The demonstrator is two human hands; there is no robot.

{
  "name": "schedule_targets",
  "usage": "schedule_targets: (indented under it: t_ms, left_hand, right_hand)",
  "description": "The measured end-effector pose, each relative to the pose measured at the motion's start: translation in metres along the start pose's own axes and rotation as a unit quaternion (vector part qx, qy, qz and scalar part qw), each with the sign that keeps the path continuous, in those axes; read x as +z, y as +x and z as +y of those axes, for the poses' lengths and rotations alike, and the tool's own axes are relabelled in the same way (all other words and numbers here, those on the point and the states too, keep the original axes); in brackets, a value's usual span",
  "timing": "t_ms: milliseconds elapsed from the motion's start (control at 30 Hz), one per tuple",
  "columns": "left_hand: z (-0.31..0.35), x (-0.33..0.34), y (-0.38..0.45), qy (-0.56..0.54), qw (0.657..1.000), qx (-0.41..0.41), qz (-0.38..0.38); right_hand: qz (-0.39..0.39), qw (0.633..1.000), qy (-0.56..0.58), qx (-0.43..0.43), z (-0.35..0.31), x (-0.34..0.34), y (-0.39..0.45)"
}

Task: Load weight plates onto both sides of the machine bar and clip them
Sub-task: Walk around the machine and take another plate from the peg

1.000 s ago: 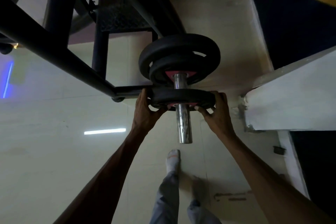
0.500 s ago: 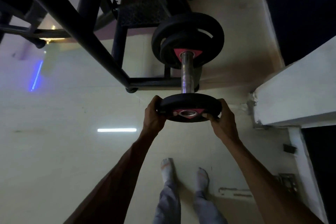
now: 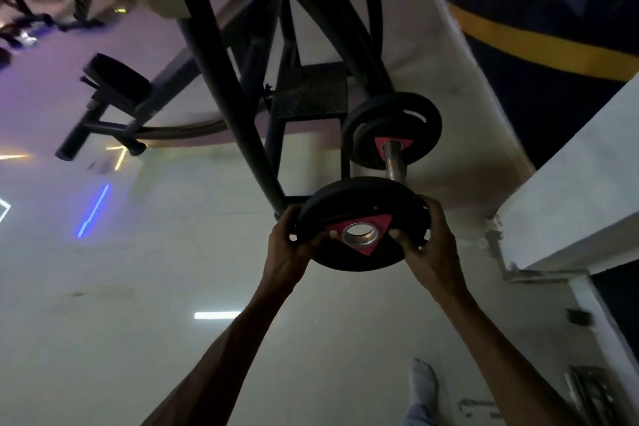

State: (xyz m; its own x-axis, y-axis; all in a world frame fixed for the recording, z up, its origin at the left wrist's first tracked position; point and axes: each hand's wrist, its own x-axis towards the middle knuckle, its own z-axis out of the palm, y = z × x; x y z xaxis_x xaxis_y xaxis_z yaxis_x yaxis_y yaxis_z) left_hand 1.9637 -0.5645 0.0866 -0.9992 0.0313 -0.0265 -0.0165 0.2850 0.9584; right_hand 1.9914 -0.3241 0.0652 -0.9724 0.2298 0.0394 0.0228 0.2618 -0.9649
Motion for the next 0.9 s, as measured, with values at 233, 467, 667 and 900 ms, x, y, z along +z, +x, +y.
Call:
schedule_targets:
  t_ms: [233, 467, 667, 900]
  left_hand:
    - [0.076, -0.146, -0.053, -0.032, 0.996, 0.081, 0.032]
    - [0.144, -0.255, -0.104, -0.06, 0.981, 0.171, 0.074]
    - [0.175, -0.319, -0.132, -0.081, 0.969, 0.207, 0.112]
    - [0.211, -0.369, -0.134, -0.072, 0.947, 0.256, 0.181]
  right_hand:
    - [0.042, 0.993, 0.03, -0.106, -0.133, 0.081, -0.064]
    - [0.042, 0.98, 0.057, -0.184, -0.249, 0.136, -0.103]
    - [0.027, 0.957, 0.07, -0.279, -0.318, 0.164, -0.121]
    - [-0.012, 0.94, 0.095, -0.328, -0.377, 0.194, -0.108]
